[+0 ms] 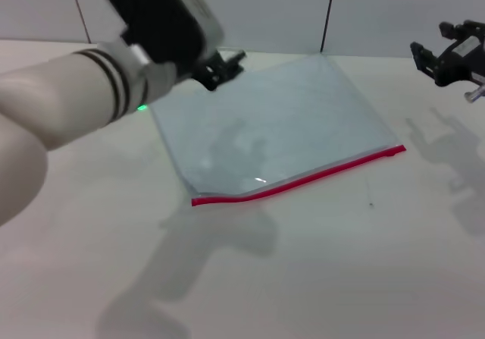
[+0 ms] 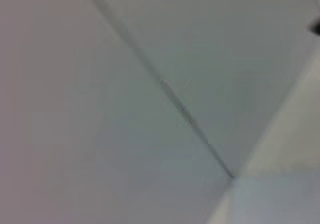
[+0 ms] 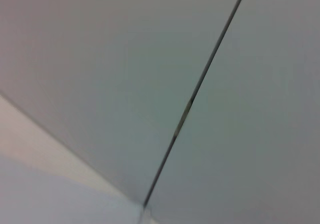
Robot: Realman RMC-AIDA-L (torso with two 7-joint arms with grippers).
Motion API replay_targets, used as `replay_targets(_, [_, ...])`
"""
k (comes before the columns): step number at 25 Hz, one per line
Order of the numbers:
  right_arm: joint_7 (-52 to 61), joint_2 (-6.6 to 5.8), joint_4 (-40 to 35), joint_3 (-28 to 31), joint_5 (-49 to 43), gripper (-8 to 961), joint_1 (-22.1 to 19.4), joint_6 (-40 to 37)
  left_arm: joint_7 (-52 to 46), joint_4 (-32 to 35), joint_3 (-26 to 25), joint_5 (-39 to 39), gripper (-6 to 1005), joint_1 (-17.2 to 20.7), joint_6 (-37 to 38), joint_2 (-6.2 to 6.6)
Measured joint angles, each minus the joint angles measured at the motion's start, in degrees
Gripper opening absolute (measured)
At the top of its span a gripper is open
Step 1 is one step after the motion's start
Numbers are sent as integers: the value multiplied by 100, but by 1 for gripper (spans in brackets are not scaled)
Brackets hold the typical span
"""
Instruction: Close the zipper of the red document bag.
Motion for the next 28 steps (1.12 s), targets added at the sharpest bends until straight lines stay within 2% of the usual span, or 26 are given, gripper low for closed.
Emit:
replay_targets(2, [-86,8,-106,-227,442,519,-156,-268,-326,-172,-56,-34,542,85,-494,10])
replay_targets(7, [-841,9,-215,-1191,1933,517,-454,-1494,-755,-866,-135,-685,777,475,-2504,19])
replay_targets(11, [-1203,10,-155,-1769,2904,515,-483,-2484,-773,-1700,-64,-1236,842,557,-3877,8])
replay_targets(14, [-1116,11,-114,-2034,3112,513,-457,-3000,-832,-2352,1,-1413,874,440,-4403,-1])
replay_targets(18, [-591,6,-232,-2438,2960,511,-448,-3738,-910,-2782,84,-1724,874,370,-4722,-2])
replay_targets(23, [1168,-13,-237,-3276,1586,512,-423,-5321,-944,-2848,99,-1851,874,399,-4928,-2])
replay_targets(26, [2372,-14,188,-3721,788,512,-350,-6116,-941,-2867,89,-1854,873,386,-4942,4])
replay_targets(28, [3313,-17,770,-3999,367,512,-203,-6577,-935,-2918,74,-1856,873,347,-4972,4])
